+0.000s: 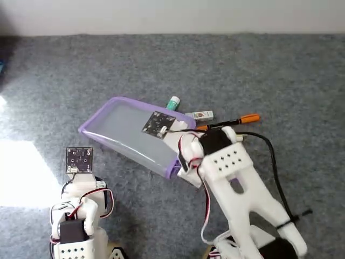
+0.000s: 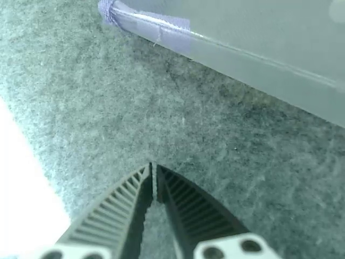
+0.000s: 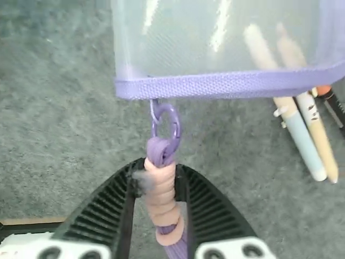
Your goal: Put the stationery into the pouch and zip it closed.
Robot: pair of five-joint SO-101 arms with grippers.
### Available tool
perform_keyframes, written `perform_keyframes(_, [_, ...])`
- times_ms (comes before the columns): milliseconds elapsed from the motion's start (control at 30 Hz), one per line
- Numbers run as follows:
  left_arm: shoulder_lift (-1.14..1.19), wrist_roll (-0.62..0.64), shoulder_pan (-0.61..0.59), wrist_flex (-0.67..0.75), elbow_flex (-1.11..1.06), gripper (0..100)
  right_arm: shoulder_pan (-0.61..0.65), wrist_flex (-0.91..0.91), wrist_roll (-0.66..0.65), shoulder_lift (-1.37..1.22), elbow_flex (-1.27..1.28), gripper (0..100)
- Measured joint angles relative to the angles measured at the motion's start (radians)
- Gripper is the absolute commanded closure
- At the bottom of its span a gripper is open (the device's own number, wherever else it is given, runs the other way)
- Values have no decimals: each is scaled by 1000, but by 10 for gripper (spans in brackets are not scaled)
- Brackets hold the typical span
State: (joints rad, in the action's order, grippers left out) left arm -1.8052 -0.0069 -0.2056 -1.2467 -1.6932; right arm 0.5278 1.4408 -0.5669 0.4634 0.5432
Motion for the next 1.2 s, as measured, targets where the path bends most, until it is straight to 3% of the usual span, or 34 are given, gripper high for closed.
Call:
perform_keyframes(333, [0, 0, 0, 0, 0, 986, 63, 117, 0, 186, 0, 991])
perform_keyframes(667, [0, 2, 6, 0, 0, 985, 63, 305, 94, 201, -203, 991])
perform_keyframes(867, [0, 2, 117, 0, 0, 985, 77, 310, 95, 203, -256, 991])
perform_keyframes(1200, [0, -46, 143, 0, 0, 984, 124, 311, 81, 219, -264, 991])
